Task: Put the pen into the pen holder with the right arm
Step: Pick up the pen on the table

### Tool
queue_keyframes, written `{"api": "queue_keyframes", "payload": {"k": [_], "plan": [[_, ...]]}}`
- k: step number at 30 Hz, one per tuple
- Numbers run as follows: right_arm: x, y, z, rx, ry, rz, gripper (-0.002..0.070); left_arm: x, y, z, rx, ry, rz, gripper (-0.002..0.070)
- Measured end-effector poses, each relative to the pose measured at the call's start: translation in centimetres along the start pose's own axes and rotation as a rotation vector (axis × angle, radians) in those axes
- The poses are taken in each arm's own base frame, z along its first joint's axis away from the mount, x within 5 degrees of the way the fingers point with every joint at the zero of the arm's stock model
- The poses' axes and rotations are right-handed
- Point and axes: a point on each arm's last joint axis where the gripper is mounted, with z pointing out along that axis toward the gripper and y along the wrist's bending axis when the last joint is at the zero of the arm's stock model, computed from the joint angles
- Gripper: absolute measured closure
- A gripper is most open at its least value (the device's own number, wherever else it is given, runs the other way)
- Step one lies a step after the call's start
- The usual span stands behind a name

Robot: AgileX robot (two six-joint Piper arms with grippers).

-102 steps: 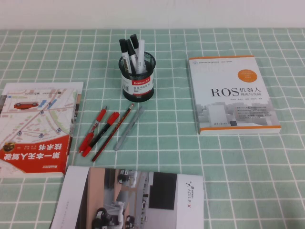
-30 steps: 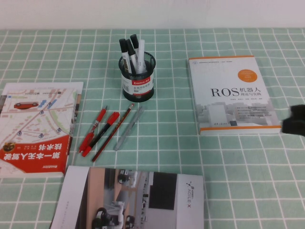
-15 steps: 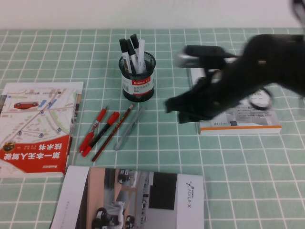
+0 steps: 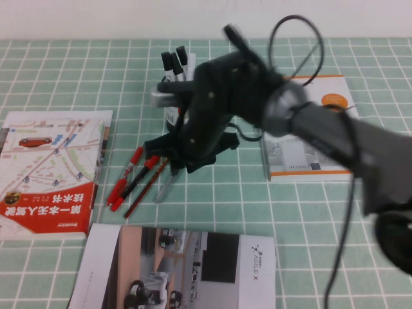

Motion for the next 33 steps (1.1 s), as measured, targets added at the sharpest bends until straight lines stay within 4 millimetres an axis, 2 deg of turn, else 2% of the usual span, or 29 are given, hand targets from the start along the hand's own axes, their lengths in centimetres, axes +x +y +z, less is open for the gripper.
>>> {"api": "queue_keyframes", "payload": {"k": [2, 5, 11, 14, 19, 26, 33], "plan": [[-0.5, 0.3, 1.0, 0.022, 0.007, 0.026, 0.0409, 0.0, 0.0, 0.0, 0.000, 0.000, 0.000, 0.0679], [-1.3, 0.6, 2.2, 0.037, -0.014, 0.080, 0.0346, 0.0, 0.0, 0.0, 0.000, 0.000, 0.000, 0.0679], [-1.8, 0.1, 4.5, 0.099, -0.020, 0.110, 0.0322, 0.0, 0.0, 0.0, 0.000, 0.000, 0.000, 0.0679], [-2.0, 0.0, 4.4, 0.115, -0.030, 0.104, 0.0320, 0.0, 0.0, 0.0, 0.000, 0.000, 0.000, 0.0679], [-1.8, 0.0, 4.5, 0.133, -0.026, 0.094, 0.0340, 0.0, 0.0, 0.0, 0.000, 0.000, 0.000, 0.0679], [-1.4, -0.1, 4.3, 0.163, 0.025, 0.071, 0.0461, 0.0, 0.0, 0.0, 0.000, 0.000, 0.000, 0.0679], [-1.3, -0.1, 4.3, 0.166, 0.039, 0.027, 0.0484, 0.0, 0.0, 0.0, 0.000, 0.000, 0.000, 0.0679]]}}
